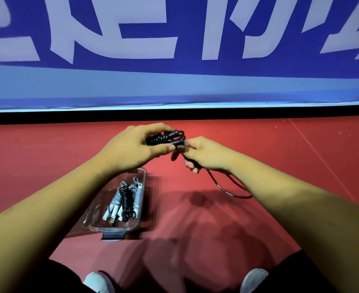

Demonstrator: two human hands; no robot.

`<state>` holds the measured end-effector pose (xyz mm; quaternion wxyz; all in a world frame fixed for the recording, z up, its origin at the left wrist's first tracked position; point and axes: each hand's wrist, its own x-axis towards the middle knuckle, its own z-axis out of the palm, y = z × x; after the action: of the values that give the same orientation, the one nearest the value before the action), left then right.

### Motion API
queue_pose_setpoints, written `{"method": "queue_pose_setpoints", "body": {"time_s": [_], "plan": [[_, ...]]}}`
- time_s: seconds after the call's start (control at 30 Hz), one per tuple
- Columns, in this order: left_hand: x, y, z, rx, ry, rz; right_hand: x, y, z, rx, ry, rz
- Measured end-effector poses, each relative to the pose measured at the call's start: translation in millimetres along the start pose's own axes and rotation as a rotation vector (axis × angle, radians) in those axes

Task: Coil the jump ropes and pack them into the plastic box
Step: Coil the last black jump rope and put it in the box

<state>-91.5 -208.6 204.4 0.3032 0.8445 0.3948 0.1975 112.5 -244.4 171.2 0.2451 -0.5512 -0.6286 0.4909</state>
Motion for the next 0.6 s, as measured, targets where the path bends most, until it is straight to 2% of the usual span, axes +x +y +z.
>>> {"method": "queue_pose_setpoints", "body": {"time_s": [0.07,0.17,0.27,0.37,0.47,0.6], "plan": [[4.9,-9.7,-3.5,0.059,0.048,-0.058,-1.3,-2.7,6.7,-0.035,-0.030,0.029],[8.2,-21.6,-11.1,0.270,0.092,-0.128,-4.8,-18.3,13.2,-0.355,-0.003,-0.085],[9.0,-24.3,-12.0,0.476,0.048,-0.173,-5.7,-29.8,14.2,-0.616,0.030,-0.177],[7.8,-17.8,0.6,0.675,-0.039,-0.132,-9.9,-38.5,11.5,-0.795,0.061,-0.233],[5.3,-13.5,6.2,0.679,-0.147,-0.056,-12.5,-40.7,-2.2,-0.738,0.161,-0.303],[3.8,-1.3,3.3,0.602,-0.238,-0.019,-12.7,-39.2,-13.1,-0.444,0.266,-0.303]]}}
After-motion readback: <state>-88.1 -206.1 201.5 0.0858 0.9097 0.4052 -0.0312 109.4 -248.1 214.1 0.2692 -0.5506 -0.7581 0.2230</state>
